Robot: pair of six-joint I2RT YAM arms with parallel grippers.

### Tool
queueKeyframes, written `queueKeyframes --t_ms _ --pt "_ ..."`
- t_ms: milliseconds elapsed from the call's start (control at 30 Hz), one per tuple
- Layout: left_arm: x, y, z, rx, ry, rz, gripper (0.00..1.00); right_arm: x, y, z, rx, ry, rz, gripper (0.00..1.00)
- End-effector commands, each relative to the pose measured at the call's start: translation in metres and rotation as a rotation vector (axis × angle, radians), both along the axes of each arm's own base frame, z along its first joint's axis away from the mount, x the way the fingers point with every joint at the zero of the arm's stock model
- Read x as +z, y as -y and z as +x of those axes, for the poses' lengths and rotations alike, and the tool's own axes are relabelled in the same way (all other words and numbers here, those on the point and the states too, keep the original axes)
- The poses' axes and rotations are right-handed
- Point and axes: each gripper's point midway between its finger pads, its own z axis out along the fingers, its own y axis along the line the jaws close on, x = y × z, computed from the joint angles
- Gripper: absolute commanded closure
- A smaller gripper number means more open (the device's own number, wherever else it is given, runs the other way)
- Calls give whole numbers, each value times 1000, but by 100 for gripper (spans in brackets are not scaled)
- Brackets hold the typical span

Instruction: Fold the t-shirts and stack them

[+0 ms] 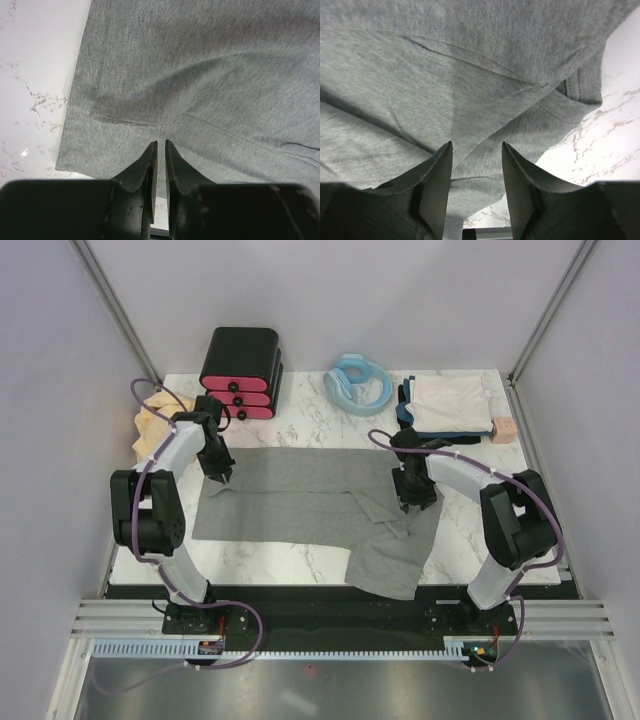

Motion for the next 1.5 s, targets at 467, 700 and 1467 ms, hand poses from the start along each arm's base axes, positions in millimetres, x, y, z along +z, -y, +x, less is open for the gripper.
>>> queueKeyframes --t_ms 467,700,1467 --pt "-3 0 11 -34 12 4 83 36 -54 -15 157 21 268 43" --pt "-4 1 10 -35 8 3 83 29 -57 -33 177 -24 264 43" --pt "-2 0 7 -35 13 6 83 -8 -50 -43 151 -74 205 45"
